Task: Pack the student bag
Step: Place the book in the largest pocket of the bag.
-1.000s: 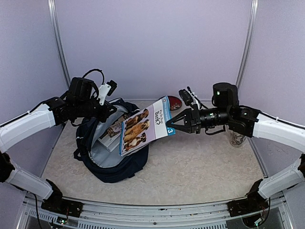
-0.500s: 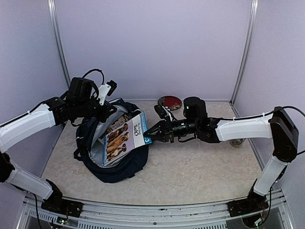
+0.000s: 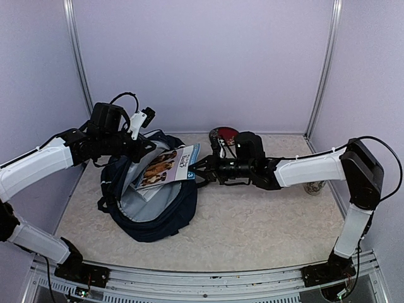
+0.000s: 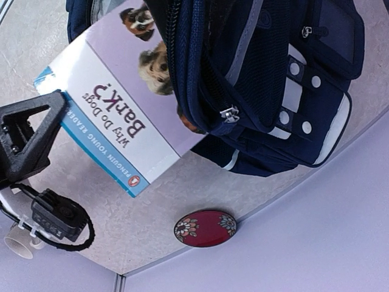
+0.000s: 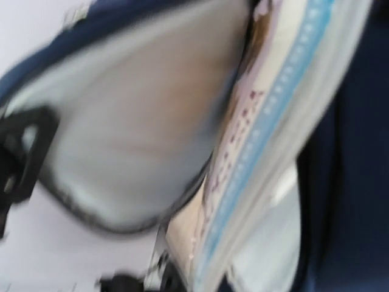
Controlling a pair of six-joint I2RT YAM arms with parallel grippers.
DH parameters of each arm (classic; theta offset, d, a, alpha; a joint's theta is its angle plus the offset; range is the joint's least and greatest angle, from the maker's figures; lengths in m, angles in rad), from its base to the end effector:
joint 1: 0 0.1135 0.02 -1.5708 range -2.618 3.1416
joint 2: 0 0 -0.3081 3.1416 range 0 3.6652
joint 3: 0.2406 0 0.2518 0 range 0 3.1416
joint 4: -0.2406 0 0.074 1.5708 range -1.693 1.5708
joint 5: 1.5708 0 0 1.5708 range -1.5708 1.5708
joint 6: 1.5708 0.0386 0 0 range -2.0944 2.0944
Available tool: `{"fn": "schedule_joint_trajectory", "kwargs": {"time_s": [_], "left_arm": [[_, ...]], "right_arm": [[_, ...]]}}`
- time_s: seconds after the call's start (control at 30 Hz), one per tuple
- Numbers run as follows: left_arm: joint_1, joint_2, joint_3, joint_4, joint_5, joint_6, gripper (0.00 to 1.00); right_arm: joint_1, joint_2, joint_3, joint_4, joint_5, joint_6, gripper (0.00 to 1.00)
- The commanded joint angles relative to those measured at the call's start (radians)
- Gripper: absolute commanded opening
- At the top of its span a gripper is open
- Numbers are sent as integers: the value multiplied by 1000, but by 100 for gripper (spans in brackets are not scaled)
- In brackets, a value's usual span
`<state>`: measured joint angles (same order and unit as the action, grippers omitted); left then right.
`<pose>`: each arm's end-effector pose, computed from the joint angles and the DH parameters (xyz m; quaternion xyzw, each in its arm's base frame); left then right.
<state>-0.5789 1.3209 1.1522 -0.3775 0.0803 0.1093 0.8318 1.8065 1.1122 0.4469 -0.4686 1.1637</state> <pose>0.2419 -0.1618 0.3717 0.3123 0.8132 -0.1480 0.4682 0.2723 0.3247 0.2762 -0.0139 0.7804 0.6015 0.1702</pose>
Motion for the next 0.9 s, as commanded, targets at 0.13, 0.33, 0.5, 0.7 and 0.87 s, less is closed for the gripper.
{"fn": "schedule_joint_trajectory", "kwargs": {"time_s": [0.13,0.33,0.5,0.7,0.87], "left_arm": [[3,-57,15,148,166,-26,0],[6,-55,13,158,216,-39,0],[9,-55,13,163,235,-49,0],[21,-58,16,158,182,-60,0],[50,-61,18,160,177,-79,0]], "right_arm": [[132,214,174,116,452,65,0],[206,428,466,-1,527,36,8],[219,573,688,-123,495,14,29],[226,584,728,-211,454,-72,45],[240,398,569,-263,463,-241,57]]}}
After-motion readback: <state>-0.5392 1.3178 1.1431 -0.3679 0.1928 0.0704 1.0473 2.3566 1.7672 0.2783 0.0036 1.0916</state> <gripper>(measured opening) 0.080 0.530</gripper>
